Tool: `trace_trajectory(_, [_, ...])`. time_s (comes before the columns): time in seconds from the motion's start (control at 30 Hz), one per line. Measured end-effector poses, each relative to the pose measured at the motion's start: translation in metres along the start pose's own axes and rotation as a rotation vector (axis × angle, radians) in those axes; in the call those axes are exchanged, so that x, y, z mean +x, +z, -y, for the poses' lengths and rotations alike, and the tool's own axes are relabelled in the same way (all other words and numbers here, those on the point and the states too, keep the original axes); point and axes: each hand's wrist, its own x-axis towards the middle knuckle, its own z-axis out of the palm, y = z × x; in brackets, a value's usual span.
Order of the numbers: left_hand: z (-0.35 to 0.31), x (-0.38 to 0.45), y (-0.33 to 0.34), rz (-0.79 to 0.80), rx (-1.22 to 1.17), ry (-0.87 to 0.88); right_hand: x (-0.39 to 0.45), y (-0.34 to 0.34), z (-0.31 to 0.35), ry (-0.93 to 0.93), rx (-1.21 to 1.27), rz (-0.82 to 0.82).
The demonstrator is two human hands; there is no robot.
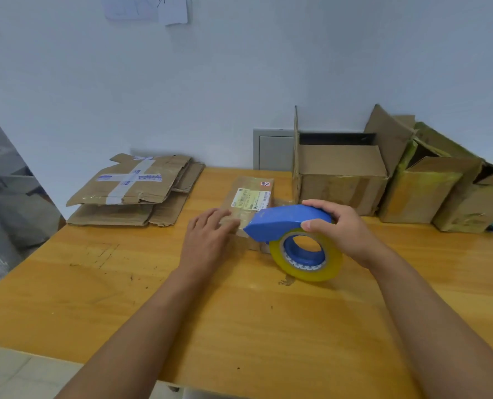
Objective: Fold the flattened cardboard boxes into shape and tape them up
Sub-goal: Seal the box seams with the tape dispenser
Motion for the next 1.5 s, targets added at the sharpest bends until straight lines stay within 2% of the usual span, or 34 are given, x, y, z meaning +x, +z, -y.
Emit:
trace_trajectory(0.1, [0.0,-0.001,0.004,-0.001,0.024,0.059,0.004,0.008,0.002,-0.016,-0.032,-0.02])
trace_trajectory(0.2, [-0.005,-0.007,0.009,0.009,-0.049,0.106,0.005,0.008,0.002,-0.021,-0.044,-0.007])
trace_trajectory(0.37, [-0.018,-0.007,0.017,-0.05,-0.104,-0.1,0.005,0.006,0.002,-0.01,-0.051,0.032])
trace_trajectory(0.5, [-0.028,-0.004,0.021,-0.099,-0.066,-0.167,0.001,-0.001,0.002,-0.021,-0.028,0.059])
trace_trajectory(0.77, [-0.033,-0.001,0.018,-0.044,-0.038,-0.208,-0.016,-0.034,-0.006,-0.037,-0.095,0.086])
trace_trajectory(1.07, [-0.024,-0.005,0.004,0.119,-0.128,-0.146,0.019,-0.019,0.014,-0.047,-0.327,0.199])
trace_trajectory(1.23, [-0.021,0.001,-0.001,0.12,-0.236,-0.158,0.032,-0.017,0.031,-0.023,-0.313,0.205])
trace_trajectory(1.43, [-0.028,0.013,-0.006,0.092,-0.317,-0.231,0.025,-0.026,0.023,0.059,-0.486,0.23])
trace_trajectory(1.5, [-0.031,0.015,-0.004,0.09,-0.285,-0.262,0.018,-0.03,0.017,0.053,-0.445,0.164])
